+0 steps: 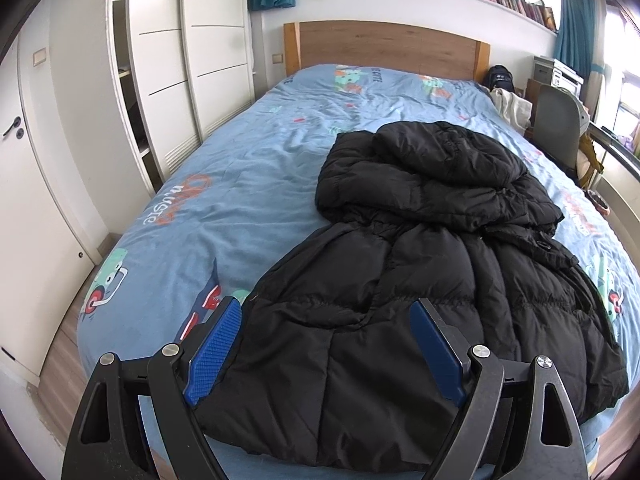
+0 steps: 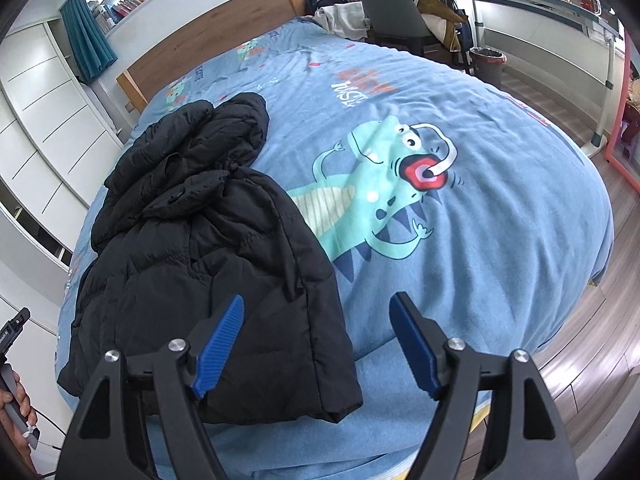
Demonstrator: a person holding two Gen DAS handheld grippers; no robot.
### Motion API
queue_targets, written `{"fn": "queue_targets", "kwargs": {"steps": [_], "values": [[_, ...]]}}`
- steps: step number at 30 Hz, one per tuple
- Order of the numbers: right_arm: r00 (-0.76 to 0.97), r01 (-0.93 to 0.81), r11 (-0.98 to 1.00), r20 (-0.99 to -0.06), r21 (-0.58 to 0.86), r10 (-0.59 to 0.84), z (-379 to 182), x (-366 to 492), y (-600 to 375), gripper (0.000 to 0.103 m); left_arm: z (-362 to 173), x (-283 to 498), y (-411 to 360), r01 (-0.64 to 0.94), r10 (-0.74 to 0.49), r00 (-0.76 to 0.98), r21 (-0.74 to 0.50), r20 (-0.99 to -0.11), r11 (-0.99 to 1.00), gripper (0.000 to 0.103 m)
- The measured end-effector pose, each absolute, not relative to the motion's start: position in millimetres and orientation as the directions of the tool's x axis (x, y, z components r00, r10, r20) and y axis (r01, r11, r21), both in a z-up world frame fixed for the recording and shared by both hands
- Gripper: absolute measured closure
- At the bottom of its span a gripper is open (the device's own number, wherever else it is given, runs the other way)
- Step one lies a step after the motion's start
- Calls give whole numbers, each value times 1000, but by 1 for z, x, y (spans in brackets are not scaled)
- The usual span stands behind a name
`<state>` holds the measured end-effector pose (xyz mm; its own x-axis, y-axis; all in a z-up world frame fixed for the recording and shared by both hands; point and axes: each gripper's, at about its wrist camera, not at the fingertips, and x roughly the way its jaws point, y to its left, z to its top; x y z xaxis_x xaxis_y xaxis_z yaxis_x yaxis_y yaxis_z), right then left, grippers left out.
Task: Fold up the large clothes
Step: 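Move both grippers to the long side edge of the black jacket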
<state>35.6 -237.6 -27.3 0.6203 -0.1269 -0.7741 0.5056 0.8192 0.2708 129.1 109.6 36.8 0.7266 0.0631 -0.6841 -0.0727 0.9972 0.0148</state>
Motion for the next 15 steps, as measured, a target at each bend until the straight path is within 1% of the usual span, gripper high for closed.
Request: {"fn": "queue_targets", "kwargs": {"steps": [4,9,12,15], "values": [[615,499,825,-779,265,-121,-30,37,-238,28,30,132,117,-84,71,713,16,-698,996,14],[614,499,824,-781,267,-118,-31,38,-240,27,20,138,141,-94,55,692,-14,-720,995,11],[611,501,824,-782,265,-120,-31,39,-241,27,15,142,169,-138,65,671,-39,-739,990,10],[611,506,820,-782,267,-122,-32,38,-245,27,10,145,202,-204,107,651,-38,-752,978,10]]}}
